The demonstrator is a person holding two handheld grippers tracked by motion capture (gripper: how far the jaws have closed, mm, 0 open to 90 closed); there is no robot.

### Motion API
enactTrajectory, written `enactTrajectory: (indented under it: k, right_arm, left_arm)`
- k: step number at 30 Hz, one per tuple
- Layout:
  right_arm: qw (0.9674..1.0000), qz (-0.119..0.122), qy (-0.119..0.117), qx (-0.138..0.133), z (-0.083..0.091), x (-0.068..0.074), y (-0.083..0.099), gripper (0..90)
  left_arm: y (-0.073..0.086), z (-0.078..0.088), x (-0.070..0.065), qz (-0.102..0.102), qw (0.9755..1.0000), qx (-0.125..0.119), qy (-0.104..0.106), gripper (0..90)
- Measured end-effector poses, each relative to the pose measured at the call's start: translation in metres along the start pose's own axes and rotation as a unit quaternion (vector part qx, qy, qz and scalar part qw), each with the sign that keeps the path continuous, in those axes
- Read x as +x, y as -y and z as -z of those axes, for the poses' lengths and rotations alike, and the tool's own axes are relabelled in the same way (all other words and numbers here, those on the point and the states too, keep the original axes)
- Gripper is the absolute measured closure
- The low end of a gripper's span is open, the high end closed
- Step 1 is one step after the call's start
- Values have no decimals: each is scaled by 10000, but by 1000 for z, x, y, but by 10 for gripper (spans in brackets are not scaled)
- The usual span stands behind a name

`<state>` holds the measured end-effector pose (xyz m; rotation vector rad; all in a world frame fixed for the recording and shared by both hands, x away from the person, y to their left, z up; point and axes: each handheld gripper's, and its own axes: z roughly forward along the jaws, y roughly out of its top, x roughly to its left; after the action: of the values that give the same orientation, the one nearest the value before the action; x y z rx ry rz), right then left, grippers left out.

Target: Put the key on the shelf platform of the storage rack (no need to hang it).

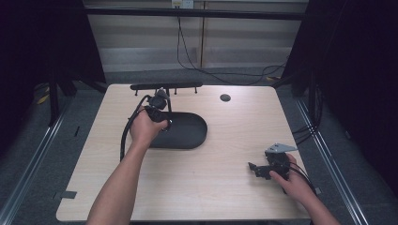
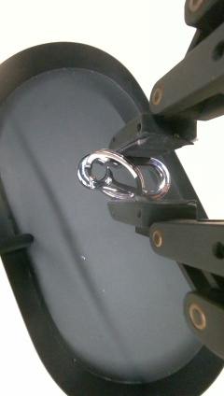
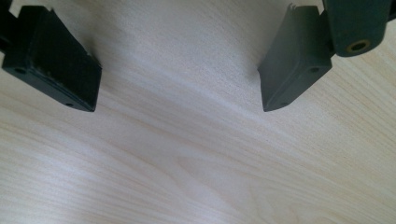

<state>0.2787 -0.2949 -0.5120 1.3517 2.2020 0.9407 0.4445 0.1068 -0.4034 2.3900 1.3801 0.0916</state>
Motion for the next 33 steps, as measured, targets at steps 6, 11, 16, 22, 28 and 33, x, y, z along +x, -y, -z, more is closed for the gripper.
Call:
enactTrajectory:
  k: [6, 11, 16, 22, 28, 33]
  right_arm:
    - [10000, -7, 1, 7, 0, 0, 0, 125]
    - [10000, -8, 1, 8, 0, 0, 0, 125]
    - [10000, 5, -2, -2, 0, 0, 0, 125]
    - [10000, 12, -5, -7, 0, 0, 0, 125]
    - [10000, 11, -7, -7, 0, 0, 0, 125]
    - [10000, 3, -6, -3, 0, 0, 0, 125]
  left_arm:
    - [-2, -5, -2, 9, 10000, 4, 8, 681]
    - [-4, -10, -6, -4, 10000, 47, 27, 681]
    - [-5, -14, -7, 14, 10000, 19, 16, 681]
    - [-6, -20, -6, 34, 10000, 83, -8, 681]
    - [-4, -28, -6, 57, 10000, 59, -22, 680]
    - [-2, -34, -3, 146, 9998, 101, -45, 680]
